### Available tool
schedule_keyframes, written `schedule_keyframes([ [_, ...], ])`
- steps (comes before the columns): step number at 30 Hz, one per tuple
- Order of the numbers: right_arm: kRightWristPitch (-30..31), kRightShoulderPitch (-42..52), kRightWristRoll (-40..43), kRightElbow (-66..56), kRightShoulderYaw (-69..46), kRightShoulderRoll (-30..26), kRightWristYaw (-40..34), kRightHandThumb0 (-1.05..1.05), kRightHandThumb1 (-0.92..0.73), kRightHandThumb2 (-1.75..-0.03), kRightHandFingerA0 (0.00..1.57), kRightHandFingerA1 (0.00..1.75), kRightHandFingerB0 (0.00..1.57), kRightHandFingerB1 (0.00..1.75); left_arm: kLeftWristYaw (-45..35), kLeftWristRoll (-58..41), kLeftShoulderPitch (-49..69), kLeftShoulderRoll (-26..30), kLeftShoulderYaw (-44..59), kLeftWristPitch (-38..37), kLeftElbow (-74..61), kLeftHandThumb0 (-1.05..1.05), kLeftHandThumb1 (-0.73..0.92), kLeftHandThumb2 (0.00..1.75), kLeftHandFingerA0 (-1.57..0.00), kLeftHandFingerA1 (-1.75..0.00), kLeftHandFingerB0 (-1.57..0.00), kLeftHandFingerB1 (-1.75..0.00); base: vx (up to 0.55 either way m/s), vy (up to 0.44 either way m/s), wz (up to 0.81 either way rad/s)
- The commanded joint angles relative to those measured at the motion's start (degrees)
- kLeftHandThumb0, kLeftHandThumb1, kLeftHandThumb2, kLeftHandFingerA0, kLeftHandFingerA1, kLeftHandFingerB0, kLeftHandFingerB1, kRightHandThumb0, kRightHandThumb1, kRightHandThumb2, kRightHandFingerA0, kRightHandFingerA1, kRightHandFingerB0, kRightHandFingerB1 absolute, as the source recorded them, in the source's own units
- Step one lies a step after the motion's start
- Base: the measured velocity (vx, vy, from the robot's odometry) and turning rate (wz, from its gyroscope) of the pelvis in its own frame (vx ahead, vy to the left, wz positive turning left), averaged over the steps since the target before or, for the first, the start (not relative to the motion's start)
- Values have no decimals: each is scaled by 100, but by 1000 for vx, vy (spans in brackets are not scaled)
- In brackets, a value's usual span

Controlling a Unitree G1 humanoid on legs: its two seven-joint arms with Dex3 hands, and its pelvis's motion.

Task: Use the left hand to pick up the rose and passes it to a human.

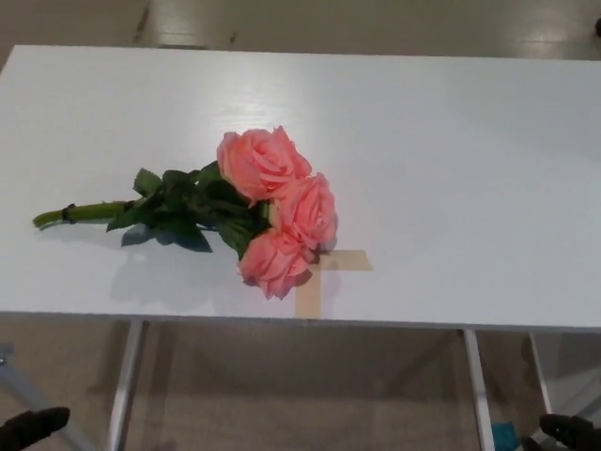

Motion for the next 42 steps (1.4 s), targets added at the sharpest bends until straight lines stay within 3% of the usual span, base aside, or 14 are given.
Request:
schedule_keyframes([
  [1, -80, 55, 62, 64, -34, -8, 48, -53, -79, -65, 60, 45, 47, 35, -554, -230, 137, 179, 91, -555, -181, -59, 39, 68, -28, -41, -17, -35, 0, 0, 0],
  [7, -93, 59, 54, 57, -29, 5, 35, -53, -79, -65, 60, 45, 47, 35, -904, -461, 497, 216, 248, -862, -856, -60, 39, 68, -27, -41, -16, -35, 0, 0, 0],
  [8, -80, -27, 48, 53, -29, -28, 33, -54, -79, -65, 60, 45, 47, 35, -1316, -975, 1338, 226, 523, -1340, -2313, -28, 21, 83, -11, -50, -9, -49, 0, 0, 0],
  [14, -73, -50, 30, 54, -13, -32, 17, -53, -79, -65, 61, 45, 48, 35, -1317, -1213, 2059, 138, 755, -1184, -3615, -28, 21, 83, -12, -50, -8, -49, 0, 0, 0],
  [15, -67, -51, -16, 57, 38, -22, 26, -53, -79, -65, 61, 46, 49, 35, -1128, -1644, 3226, -127, 1216, -1640, -5202, -56, 41, 56, -39, -40, -29, -32, 0, 0, 0],
  [18, -73, -45, 9, 50, 20, -37, 48, -53, -79, -65, 61, 46, 50, 35, -1134, -2014, 3970, -365, 1597, -2068, -6226, -51, 45, 54, -47, -42, -37, -33, 0, 0, 0],
  [22, -72, -47, 10, 50, 20, -39, 49, -53, -79, -65, 61, 46, 50, 35, -1132, -2006, 4046, -422, 1636, -1916, -6431, -51, 45, 54, -47, -42, -37, -33, 0, 0, 0],
  [24, -67, -51, -6, 58, 35, -21, 20, -53, -79, -64, 61, 46, 50, 35, -940, -2401, 4400, -719, 2005, -2645, -7471, -52, 39, 70, -57, -54, -44, -46, 0, 0, 0],
  [30, -70, -60, 12, 53, 21, -21, 12, -53, -79, -64, 62, 46, 50, 35, -656, -2517, 4334, -954, 2113, -2626, -8531, -51, 39, 71, -64, -55, -47, -46, 0, 0, 0],
  [37, -78, -53, 6, 69, 30, -10, 22, -53, -79, -64, 62, 46, 50, 35, -554, -2004, 3367, -581, 2164, -2137, -8638, -53, 40, 72, -60, -51, -40, -44, 0, 0, 0],
  [38, -71, -52, 16, 67, 16, -45, 18, -53, -79, -64, 62, 47, 50, 35, -620, -1393, 2683, 18, 2035, -1728, -8234, -55, 41, 71, -48, -48, -35, -42, 0, 0, 0],
  [39, -54, -71, 18, 68, 16, -45, 30, -53, -79, -65, 62, 47, 50, 35, -677, -1166, 2460, 248, 1973, -1629, -8083, -56, 41, 71, -43, -46, -35, -42, 0, 0, 8],
  [40, -44, -82, 22, 70, 13, -42, 31, -53, -79, -65, 62, 47, 50, 35, -680, -959, 2320, 415, 1922, -1546, -8000, -51, 49, 55, -42, -35, -36, -32, 0, 0, 0],
  [42, -38, -88, 19, 78, 15, -44, 31, -53, -79, -65, 62, 47, 49, 35, -674, -661, 2099, 664, 1801, -1422, -7860, -52, 49, 56, -32, -32, -33, -32, 0, 0, 0],
])
